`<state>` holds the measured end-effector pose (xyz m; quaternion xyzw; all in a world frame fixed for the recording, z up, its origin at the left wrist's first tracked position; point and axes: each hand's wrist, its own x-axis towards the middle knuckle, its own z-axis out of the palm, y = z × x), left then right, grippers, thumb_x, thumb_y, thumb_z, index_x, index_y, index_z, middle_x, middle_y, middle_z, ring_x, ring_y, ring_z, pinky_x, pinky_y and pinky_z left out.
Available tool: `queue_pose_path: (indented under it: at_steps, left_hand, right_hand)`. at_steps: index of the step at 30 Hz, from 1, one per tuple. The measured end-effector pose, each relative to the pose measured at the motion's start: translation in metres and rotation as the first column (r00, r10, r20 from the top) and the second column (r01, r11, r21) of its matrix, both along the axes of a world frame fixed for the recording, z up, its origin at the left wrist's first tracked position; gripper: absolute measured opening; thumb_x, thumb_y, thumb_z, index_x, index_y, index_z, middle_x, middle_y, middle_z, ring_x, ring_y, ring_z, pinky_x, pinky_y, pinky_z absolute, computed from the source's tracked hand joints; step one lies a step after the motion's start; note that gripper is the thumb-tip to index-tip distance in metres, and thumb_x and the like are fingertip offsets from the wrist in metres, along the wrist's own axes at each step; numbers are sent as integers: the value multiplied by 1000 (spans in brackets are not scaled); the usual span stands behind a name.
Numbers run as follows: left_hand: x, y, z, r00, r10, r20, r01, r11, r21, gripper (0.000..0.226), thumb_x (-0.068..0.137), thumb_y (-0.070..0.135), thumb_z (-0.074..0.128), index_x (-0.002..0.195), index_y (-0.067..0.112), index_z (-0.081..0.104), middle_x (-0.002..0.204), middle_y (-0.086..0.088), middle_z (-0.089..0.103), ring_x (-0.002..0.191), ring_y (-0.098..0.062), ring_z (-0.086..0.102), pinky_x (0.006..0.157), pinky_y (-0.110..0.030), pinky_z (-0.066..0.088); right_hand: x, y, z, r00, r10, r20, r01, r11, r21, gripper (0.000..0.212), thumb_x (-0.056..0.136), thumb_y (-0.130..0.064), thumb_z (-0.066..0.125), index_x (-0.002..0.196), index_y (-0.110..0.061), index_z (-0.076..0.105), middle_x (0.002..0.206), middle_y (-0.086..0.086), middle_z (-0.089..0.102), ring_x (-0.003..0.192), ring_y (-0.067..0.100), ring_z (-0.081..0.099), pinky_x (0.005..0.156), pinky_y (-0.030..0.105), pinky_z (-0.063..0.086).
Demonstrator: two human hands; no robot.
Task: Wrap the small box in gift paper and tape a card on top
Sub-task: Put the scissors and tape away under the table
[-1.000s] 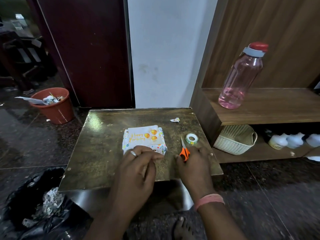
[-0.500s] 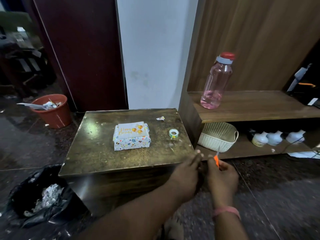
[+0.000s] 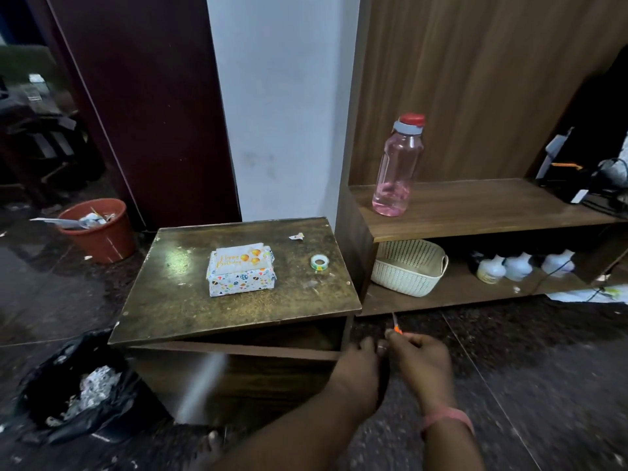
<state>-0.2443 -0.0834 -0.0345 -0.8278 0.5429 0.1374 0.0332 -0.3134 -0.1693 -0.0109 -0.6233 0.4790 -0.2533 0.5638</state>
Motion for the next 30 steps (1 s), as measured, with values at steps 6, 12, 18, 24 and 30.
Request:
queue_pose_path:
  at_steps: [6, 12, 18, 24, 30]
  left_hand:
    - [38, 85, 16, 914, 173, -366, -224, 969, -100, 33, 98, 33, 43, 87, 12, 67, 96, -16, 73, 89, -35, 69, 81, -45, 56]
    - [81, 134, 8, 753, 609, -249, -613, 787, 70, 49, 92, 45, 46, 97, 6, 76, 103, -12, 77, 101, -30, 73, 90, -35, 59]
    - [58, 138, -7, 785, 618, -43, -609, 782, 129, 38, 98, 34, 46, 121, 14, 68, 126, -6, 68, 119, -28, 66, 90, -35, 52]
    - [67, 140, -16, 784, 621, -14, -619, 783, 66, 32, 104, 23, 37, 117, 18, 66, 119, -2, 71, 112, -25, 69, 85, -34, 52]
    - [69, 138, -17, 776, 628, -56, -624, 778, 69, 36, 104, 38, 39, 122, 19, 63, 124, -2, 67, 116, -26, 67, 90, -35, 51]
  right_hand:
    - [12, 11, -15, 922, 260, -289, -219, 961, 167, 26, 79, -19, 83, 68, 4, 74, 59, 12, 65, 59, 21, 60, 62, 29, 46]
    - [87, 58, -36, 711, 495, -500, -523, 847, 96, 31, 78, -27, 83, 64, -12, 59, 73, 6, 61, 70, 17, 59, 53, 24, 39]
    - [149, 89, -81, 684, 496, -535, -621, 781, -69, 39, 86, -29, 75, 121, -12, 72, 124, 15, 70, 120, 33, 62, 91, 29, 48]
    - [195, 103, -128, 562, 450, -694, -714, 688, -133, 31, 95, -25, 63, 120, -8, 70, 128, 16, 68, 123, 34, 61, 101, 34, 48]
    - [195, 95, -131, 558, 456, -693, -698, 709, -96, 33, 95, -28, 66, 120, -7, 71, 127, 16, 69, 120, 32, 63, 97, 31, 49]
